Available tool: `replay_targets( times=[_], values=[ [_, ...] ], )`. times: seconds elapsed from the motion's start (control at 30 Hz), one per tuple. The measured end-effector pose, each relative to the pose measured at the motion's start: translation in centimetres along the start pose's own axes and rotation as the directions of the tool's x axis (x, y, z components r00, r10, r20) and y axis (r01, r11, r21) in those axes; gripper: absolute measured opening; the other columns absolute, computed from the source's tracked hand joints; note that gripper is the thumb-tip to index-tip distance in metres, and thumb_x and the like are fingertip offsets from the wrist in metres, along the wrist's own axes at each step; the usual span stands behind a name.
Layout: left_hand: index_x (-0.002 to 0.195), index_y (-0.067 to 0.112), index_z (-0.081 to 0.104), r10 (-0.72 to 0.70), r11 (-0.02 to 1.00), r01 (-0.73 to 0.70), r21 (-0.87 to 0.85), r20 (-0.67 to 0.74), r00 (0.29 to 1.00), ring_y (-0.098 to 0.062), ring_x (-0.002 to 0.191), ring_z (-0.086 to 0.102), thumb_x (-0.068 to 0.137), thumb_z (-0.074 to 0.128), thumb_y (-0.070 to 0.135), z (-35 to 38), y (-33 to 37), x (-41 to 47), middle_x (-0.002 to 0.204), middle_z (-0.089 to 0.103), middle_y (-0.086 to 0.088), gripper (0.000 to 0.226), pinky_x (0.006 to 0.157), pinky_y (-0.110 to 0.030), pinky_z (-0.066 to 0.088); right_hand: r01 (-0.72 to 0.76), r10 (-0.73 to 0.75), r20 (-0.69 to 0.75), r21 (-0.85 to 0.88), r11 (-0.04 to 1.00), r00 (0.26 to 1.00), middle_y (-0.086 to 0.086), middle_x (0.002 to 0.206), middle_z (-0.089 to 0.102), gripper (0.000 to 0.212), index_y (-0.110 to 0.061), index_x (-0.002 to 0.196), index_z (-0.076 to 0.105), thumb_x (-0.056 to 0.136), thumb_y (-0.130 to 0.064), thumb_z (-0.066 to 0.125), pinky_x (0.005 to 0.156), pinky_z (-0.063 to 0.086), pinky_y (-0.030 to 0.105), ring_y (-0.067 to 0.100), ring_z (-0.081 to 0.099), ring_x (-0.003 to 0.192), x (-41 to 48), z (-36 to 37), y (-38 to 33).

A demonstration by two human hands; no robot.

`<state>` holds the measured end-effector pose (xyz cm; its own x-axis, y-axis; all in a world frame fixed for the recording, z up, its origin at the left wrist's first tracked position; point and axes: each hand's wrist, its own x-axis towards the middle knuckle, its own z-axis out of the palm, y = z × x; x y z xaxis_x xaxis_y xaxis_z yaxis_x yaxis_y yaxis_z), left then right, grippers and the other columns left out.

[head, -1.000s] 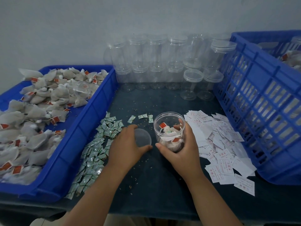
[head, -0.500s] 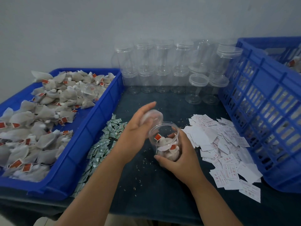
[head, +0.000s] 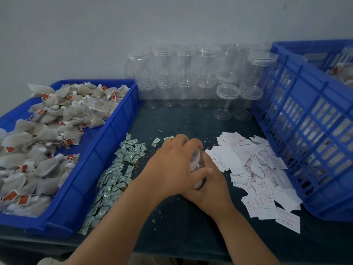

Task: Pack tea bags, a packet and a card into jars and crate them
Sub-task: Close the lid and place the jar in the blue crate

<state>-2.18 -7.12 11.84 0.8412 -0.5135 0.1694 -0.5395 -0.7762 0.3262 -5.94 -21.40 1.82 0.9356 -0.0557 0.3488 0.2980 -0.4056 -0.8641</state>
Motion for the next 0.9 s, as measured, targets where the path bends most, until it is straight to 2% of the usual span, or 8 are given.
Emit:
replay_targets(
  times=[0.2, 0.37, 0.47, 0.53, 0.63, 0.7, 0.77, 0.9],
  values=[
    [0.115, 0.042, 0.062, 0.085, 0.975, -0.074, -0.212, 0.040, 0.996, -0.004, 0.113, 0.056, 0.083, 0.069, 0.071, -0.4, -0.2, 0.9, 0.120, 0.055, 0.021, 0.043, 0.100, -0.037, 0.049, -0.037, 0.037, -0.015, 0.013, 0.999, 0.999, -0.021, 0.126, 0.072, 0.078, -0.048, 0.141, 0.051, 0.071, -0.048, 0.087, 0.087, 0.062, 0.035, 0.005, 0.073, 0.114, -0.2, -0.4, 0.3],
    [0.099, 0.013, 0.078, 0.290, 0.781, -0.215, -0.586, 0.035, 0.956, -0.023, 0.112, 0.066, 0.094, 0.071, 0.037, -0.9, -1.6, 0.7, 0.113, 0.069, 0.000, 0.026, 0.102, -0.046, 0.050, -0.093, 0.070, 0.111, 0.222, 0.971, 0.991, -0.011, 0.119, 0.076, 0.068, -0.045, 0.131, 0.061, 0.071, -0.031, 0.092, 0.091, 0.059, 0.026, 0.016, 0.074, 0.113, -0.3, -0.5, 0.8],
    [0.124, 0.029, 0.075, 0.258, 0.877, -0.193, -0.439, 0.092, 0.962, -0.010, 0.139, 0.049, 0.101, 0.061, 0.045, -1.7, -2.0, 0.6, 0.141, 0.061, 0.010, 0.031, 0.117, -0.029, 0.035, -0.060, 0.040, 0.088, 0.237, 0.970, 0.995, -0.014, 0.117, 0.076, 0.067, -0.051, 0.128, 0.061, 0.073, -0.031, 0.093, 0.086, 0.057, 0.018, 0.011, 0.075, 0.109, -0.2, -0.2, 0.5],
    [0.150, 0.048, 0.046, 0.121, 0.977, -0.087, -0.195, 0.168, 0.978, -0.003, 0.149, 0.029, 0.098, 0.053, 0.061, -2.1, -2.0, 0.3, 0.159, 0.037, 0.019, 0.053, 0.120, -0.031, 0.026, -0.052, 0.035, 0.072, 0.253, 0.966, 0.997, -0.011, 0.120, 0.076, 0.069, -0.045, 0.131, 0.060, 0.074, -0.031, 0.096, 0.084, 0.061, 0.023, 0.015, 0.076, 0.109, -0.1, 0.1, 0.6],
    [0.161, 0.039, 0.021, -0.127, 0.974, 0.176, -0.144, 0.296, 0.947, -0.010, 0.149, 0.029, 0.097, 0.047, 0.066, -2.3, -1.7, -0.2, 0.164, 0.023, 0.018, 0.074, 0.118, -0.038, 0.032, -0.031, 0.027, 0.028, 0.183, 0.983, 0.999, -0.014, 0.128, 0.074, 0.075, -0.044, 0.139, 0.056, 0.075, -0.042, 0.096, 0.084, 0.065, 0.032, 0.013, 0.075, 0.114, -0.2, 0.4, 0.7],
    [0.156, 0.037, 0.030, -0.150, 0.952, 0.219, -0.212, 0.300, 0.942, -0.009, 0.141, 0.037, 0.095, 0.046, 0.071, -1.6, -0.6, -0.4, 0.157, 0.032, 0.019, 0.071, 0.114, -0.038, 0.037, -0.030, 0.029, 0.014, 0.116, 0.993, 0.999, -0.017, 0.122, 0.075, 0.070, -0.045, 0.133, 0.057, 0.072, -0.045, 0.092, 0.078, 0.064, 0.033, 0.011, 0.076, 0.106, -0.2, 0.6, 0.6],
    [0.131, 0.045, 0.047, -0.110, 0.968, 0.139, -0.208, 0.144, 0.984, -0.002, 0.123, 0.046, 0.085, 0.049, 0.083, -0.9, 0.9, -0.5, 0.132, 0.048, 0.026, 0.060, 0.100, -0.029, 0.042, -0.026, 0.022, 0.034, 0.121, 0.992, 0.999, -0.016, 0.116, 0.075, 0.065, -0.042, 0.128, 0.060, 0.070, -0.037, 0.090, 0.074, 0.063, 0.034, 0.012, 0.077, 0.101, -0.2, 0.5, 0.8],
    [0.106, 0.036, 0.065, 0.154, 0.924, -0.140, -0.355, 0.010, 0.988, -0.007, 0.109, 0.063, 0.087, 0.068, 0.066, -1.4, 0.8, -0.3, 0.109, 0.066, 0.018, 0.035, 0.093, -0.033, 0.052, -0.040, 0.008, 0.106, 0.305, 0.951, 0.994, -0.003, 0.123, 0.077, 0.061, -0.027, 0.135, 0.065, 0.080, -0.031, 0.090, 0.097, 0.062, 0.040, 0.023, 0.074, 0.119, -0.6, -0.4, 1.1]
  ],
)
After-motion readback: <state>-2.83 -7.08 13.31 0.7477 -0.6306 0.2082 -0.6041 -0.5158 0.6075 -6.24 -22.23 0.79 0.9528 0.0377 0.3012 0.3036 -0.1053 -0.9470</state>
